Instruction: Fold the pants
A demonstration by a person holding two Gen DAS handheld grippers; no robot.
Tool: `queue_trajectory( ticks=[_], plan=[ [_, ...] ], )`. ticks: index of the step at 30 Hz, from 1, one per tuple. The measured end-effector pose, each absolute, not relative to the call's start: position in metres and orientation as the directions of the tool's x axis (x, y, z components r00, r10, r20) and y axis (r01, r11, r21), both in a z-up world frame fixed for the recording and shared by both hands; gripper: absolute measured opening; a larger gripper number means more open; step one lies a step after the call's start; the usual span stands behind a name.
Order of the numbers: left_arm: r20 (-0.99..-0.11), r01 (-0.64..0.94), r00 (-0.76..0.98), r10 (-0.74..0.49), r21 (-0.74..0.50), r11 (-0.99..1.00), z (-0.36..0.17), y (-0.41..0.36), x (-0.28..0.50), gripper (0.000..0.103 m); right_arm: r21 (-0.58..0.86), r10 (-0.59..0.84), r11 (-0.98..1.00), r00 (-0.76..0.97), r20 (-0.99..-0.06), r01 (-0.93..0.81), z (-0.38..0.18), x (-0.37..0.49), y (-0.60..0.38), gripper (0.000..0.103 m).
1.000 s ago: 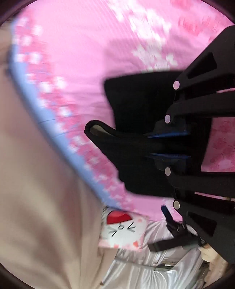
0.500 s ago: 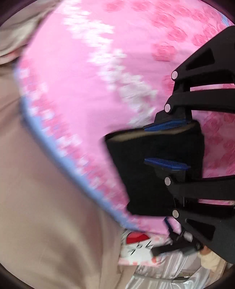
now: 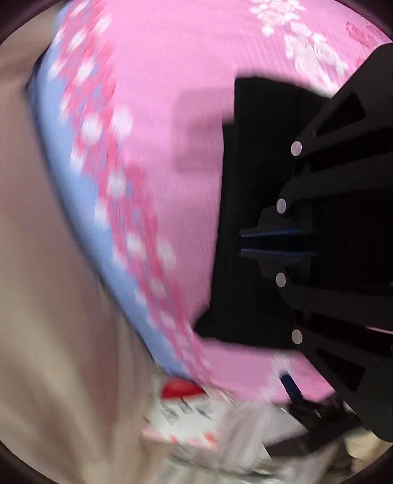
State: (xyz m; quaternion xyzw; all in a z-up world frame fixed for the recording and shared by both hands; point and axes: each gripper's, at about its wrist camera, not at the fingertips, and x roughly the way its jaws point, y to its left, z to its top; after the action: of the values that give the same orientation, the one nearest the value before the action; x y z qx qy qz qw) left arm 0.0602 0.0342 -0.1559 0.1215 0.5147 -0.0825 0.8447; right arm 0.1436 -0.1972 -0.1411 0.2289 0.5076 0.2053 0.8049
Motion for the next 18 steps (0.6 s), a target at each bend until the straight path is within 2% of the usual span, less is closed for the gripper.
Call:
queue_trajectory(
  ticks=[2, 5, 6, 7, 8, 10, 12, 13, 15, 17, 18],
  plan=[
    [-0.891, 0.235, 0.454, -0.012, 0.107, 0.966, -0.155, 0.045, 0.054, 0.098, 0.603, 0.621, 0.780, 0.340, -0.707, -0.170, -0.143, 0.159, -0.153, 0.008],
    [-0.898, 0.206, 0.439, -0.006, 0.094, 0.974, -0.157, 0.058, 0.049, 0.098, 0.572, 0.621, 0.783, 0.267, -0.737, -0.243, -0.162, 0.187, -0.088, 0.008],
    [-0.900, 0.196, 0.437, 0.005, 0.101, 0.975, -0.158, 0.061, 0.048, 0.098, 0.547, 0.595, 0.803, 0.267, -0.758, -0.238, -0.174, 0.200, -0.074, 0.007],
    [-0.897, 0.185, 0.441, 0.023, 0.116, 0.976, -0.159, 0.062, 0.048, 0.098, 0.535, 0.578, 0.816, 0.268, -0.771, -0.220, -0.186, 0.215, -0.066, 0.001],
    [-0.893, 0.179, 0.448, 0.031, 0.124, 0.976, -0.158, 0.063, 0.047, 0.098, 0.531, 0.559, 0.829, 0.265, -0.786, -0.174, -0.199, 0.231, -0.063, 0.000],
    [-0.885, 0.176, 0.465, 0.038, 0.134, 0.975, -0.157, 0.066, 0.047, 0.098, 0.588, 0.593, 0.803, 0.241, -0.768, -0.102, -0.210, 0.247, -0.067, 0.000],
    [-0.881, 0.179, 0.470, 0.050, 0.151, 0.972, -0.157, 0.067, 0.049, 0.098, 0.618, 0.616, 0.783, 0.242, -0.750, -0.075, -0.195, 0.243, -0.074, 0.000],
    [-0.882, 0.174, 0.468, 0.060, 0.159, 0.972, -0.159, 0.068, 0.049, 0.098, 0.633, 0.634, 0.767, 0.269, -0.725, -0.105, -0.182, 0.234, -0.075, 0.006],
    [-0.888, 0.166, 0.456, 0.057, 0.148, 0.975, -0.164, 0.072, 0.048, 0.098, 0.636, 0.656, 0.752, 0.286, -0.698, -0.172, -0.160, 0.215, -0.065, 0.005],
    [-0.891, 0.155, 0.452, 0.052, 0.136, 0.978, -0.167, 0.074, 0.048, 0.098, 0.580, 0.620, 0.784, 0.258, -0.741, -0.221, -0.164, 0.210, -0.047, 0.005],
    [-0.892, 0.154, 0.449, 0.053, 0.135, 0.979, -0.168, 0.074, 0.049, 0.098, 0.532, 0.578, 0.815, 0.250, -0.777, -0.230, -0.176, 0.217, -0.037, 0.001]
  ],
)
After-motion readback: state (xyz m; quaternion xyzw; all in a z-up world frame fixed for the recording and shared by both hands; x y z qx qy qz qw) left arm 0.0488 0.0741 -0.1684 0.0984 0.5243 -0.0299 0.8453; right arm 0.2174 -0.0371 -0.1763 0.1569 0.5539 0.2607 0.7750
